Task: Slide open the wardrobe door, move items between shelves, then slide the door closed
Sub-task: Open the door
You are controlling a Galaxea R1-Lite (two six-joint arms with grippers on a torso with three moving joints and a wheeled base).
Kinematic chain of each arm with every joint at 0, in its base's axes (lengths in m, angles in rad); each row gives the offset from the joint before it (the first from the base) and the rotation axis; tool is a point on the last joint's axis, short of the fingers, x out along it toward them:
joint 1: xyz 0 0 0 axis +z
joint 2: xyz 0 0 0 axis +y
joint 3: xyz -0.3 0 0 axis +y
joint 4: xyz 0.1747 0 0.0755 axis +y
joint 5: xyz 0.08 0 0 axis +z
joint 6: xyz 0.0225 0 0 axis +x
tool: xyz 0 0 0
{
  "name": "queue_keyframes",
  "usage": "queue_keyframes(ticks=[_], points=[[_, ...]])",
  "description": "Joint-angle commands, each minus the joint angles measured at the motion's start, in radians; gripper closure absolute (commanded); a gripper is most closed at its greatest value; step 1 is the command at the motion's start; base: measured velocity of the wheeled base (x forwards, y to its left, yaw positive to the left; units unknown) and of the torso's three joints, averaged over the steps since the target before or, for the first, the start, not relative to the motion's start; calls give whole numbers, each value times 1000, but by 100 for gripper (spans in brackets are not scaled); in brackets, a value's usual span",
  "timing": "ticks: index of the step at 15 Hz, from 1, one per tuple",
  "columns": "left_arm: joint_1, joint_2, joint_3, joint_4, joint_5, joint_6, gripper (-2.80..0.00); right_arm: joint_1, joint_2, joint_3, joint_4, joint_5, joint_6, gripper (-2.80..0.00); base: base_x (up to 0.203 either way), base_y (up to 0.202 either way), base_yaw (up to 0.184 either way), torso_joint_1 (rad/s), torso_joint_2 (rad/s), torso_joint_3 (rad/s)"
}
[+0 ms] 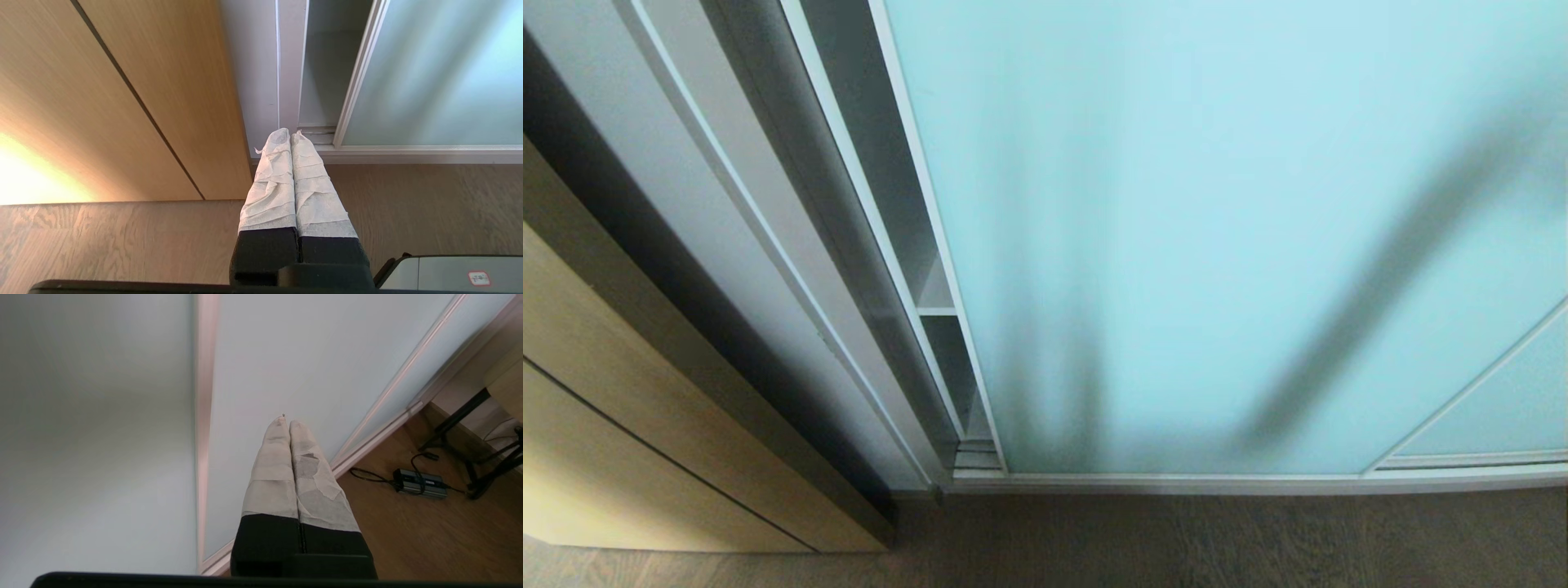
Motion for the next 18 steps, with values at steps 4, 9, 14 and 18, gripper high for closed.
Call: queue_keyframes(ticks=[4,9,14,18], points=[[0,1,0,0,0,0,0,44,-323,134,18,155,3,0,0,0,0,0,0,0],[0,0,0,0,0,0,0,320,-649,265,249,249,15,0,0,0,0,0,0,0],[0,0,0,0,0,0,0,347,-951,534,327,299,14,0,0,0,0,0,0,0],[0,0,0,0,0,0,0,397,-1132,723,336,303,-6,0,0,0,0,0,0,0]])
